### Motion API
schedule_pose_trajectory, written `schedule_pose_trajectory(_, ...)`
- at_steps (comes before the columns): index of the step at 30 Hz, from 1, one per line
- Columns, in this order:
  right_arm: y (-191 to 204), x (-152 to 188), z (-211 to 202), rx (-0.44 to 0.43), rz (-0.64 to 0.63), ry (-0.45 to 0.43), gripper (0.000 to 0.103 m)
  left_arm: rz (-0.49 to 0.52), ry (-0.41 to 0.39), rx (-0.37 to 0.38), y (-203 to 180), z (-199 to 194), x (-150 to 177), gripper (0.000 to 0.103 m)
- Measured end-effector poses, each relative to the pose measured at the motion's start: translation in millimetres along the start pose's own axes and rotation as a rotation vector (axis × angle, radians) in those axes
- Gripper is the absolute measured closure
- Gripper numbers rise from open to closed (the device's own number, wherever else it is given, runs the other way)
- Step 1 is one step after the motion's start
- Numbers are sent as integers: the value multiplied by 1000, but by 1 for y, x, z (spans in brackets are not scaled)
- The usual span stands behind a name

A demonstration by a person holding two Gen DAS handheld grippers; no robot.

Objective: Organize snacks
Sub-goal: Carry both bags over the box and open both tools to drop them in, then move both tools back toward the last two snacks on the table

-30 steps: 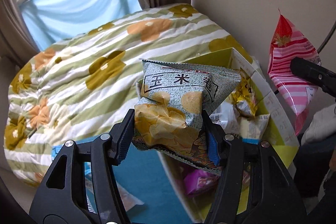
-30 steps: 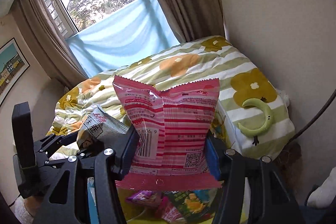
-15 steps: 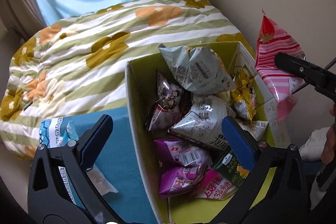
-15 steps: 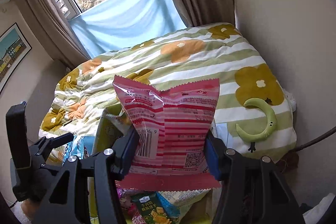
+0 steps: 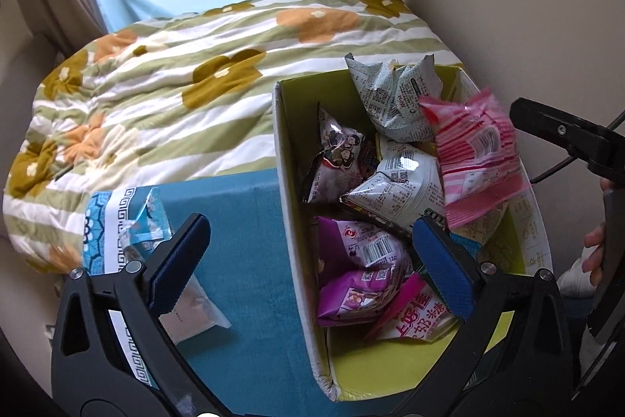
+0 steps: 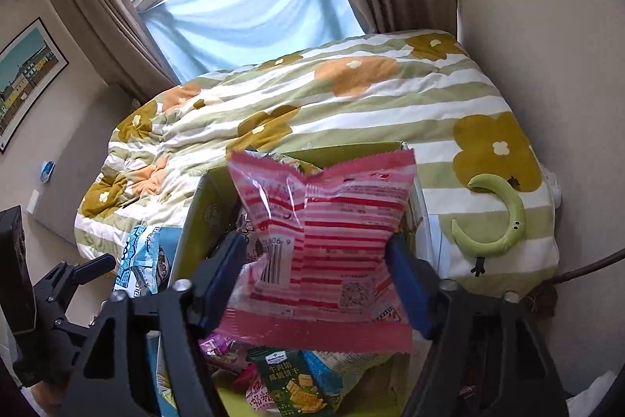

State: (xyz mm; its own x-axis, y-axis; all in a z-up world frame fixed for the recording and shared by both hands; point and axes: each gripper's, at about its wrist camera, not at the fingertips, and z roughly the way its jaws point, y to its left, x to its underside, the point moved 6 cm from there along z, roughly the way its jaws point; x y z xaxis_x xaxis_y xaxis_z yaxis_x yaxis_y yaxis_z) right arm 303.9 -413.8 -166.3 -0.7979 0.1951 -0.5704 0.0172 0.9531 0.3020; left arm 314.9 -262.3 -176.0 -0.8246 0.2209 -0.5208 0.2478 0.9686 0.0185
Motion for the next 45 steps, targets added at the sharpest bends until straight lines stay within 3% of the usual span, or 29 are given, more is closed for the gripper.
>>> schedule_pose_trajectory(1,1,3,-4,-1,-2,-23,0,-5,-1,0,2,-3,4,1)
schedule_pose_trajectory(7,0,29,-21,10,0,-53,0,-32,-1,9,6,-12,28,0)
schedule_pose_trajectory(13,8,37,-47,12,-12,-101,0,-38,-57,-8,13,-45,40,0)
schedule_pose_trajectory(21,37,39,-72,-12,-77,-145,0,-95,-130,-71,52,-94,57,0)
schedule_pose_trajectory(33,130,52,-85,-39,-172,-187,0,-168,-155,-107,164,-123,85,0)
schedule_pose_trajectory(38,182,64,-74,-33,-166,-202,0,-127,-137,-88,215,-120,88,0)
schedule_pose_trajectory(45,250,91,-35,-5,-138,-155,0,-16,-105,-36,270,-93,79,0)
